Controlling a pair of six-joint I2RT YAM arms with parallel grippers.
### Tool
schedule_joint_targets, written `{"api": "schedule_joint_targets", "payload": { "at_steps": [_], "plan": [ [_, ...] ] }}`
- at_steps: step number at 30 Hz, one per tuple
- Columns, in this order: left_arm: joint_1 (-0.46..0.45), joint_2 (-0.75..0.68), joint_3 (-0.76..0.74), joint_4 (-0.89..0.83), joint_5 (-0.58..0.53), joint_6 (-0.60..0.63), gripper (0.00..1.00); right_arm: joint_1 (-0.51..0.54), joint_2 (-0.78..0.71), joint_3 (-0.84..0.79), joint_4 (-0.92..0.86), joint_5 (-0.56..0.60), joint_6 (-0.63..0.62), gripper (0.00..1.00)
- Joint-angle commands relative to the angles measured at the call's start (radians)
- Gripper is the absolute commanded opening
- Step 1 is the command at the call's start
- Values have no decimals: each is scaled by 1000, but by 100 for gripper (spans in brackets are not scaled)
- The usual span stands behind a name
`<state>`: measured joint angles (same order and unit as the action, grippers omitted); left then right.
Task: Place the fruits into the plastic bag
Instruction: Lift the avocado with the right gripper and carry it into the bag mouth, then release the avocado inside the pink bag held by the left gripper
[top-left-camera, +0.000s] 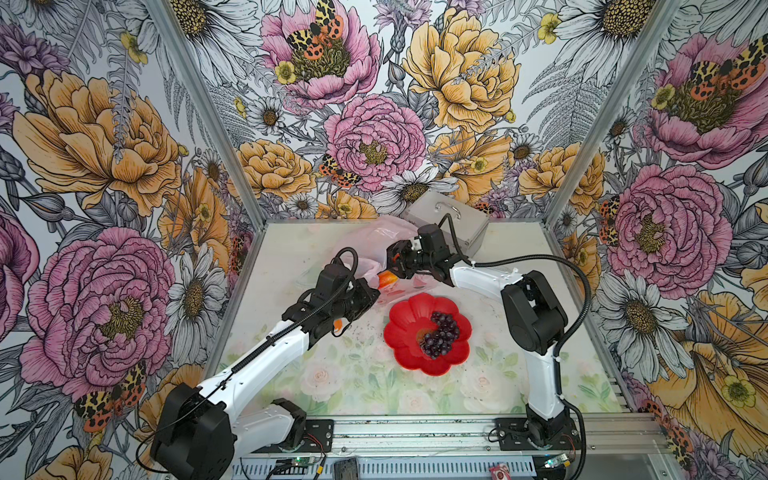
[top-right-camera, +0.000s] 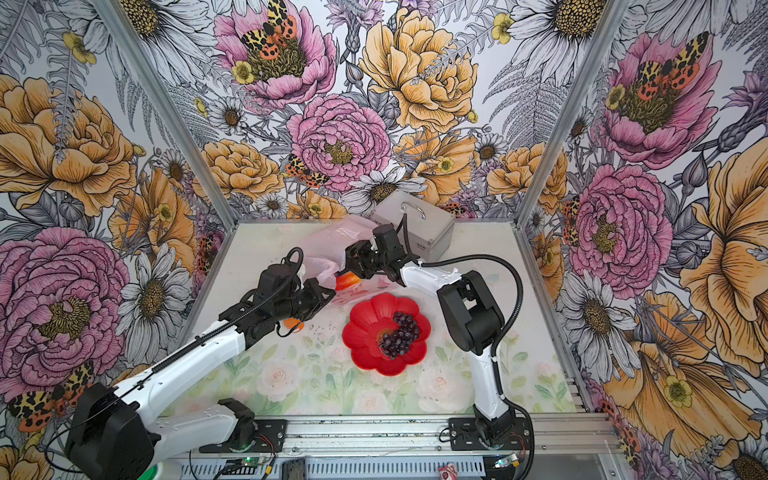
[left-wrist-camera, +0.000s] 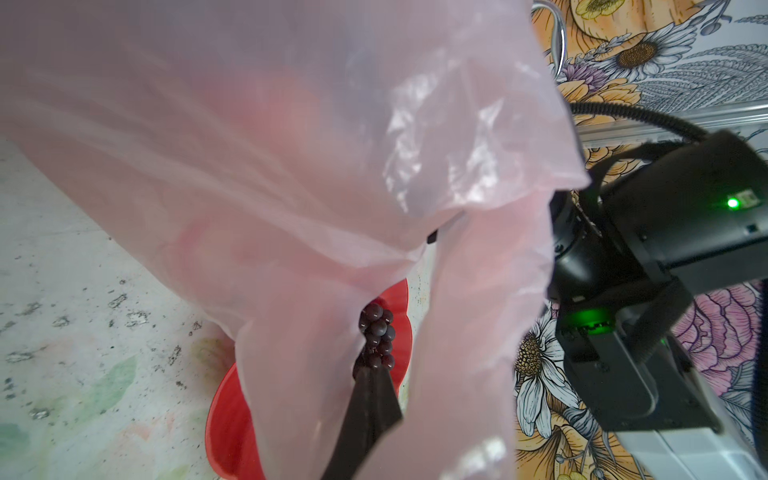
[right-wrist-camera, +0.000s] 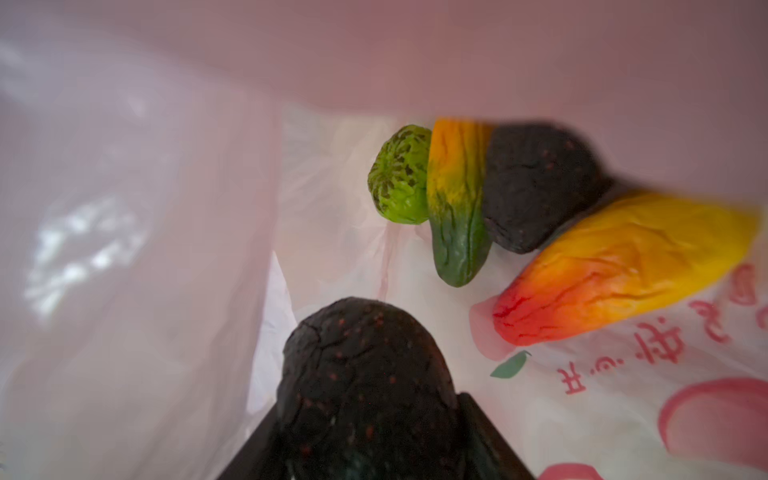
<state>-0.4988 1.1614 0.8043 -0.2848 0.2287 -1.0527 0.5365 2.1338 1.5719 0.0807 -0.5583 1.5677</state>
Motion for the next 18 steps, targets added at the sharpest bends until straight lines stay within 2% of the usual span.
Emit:
{"api": "schedule_joint_targets", "payload": {
  "at_steps": [1, 9, 18],
  "plan": [
    [11, -9, 23, -20, 25, 35, 0, -9, 76, 106, -5, 30, 22, 48],
    [23, -20, 17, -53, 53, 54, 0, -42, 165, 240, -42, 179, 10, 49],
    [68, -75, -12, -86, 80, 68, 0, -68, 151, 178, -53, 355, 4, 60]
  ]
}}
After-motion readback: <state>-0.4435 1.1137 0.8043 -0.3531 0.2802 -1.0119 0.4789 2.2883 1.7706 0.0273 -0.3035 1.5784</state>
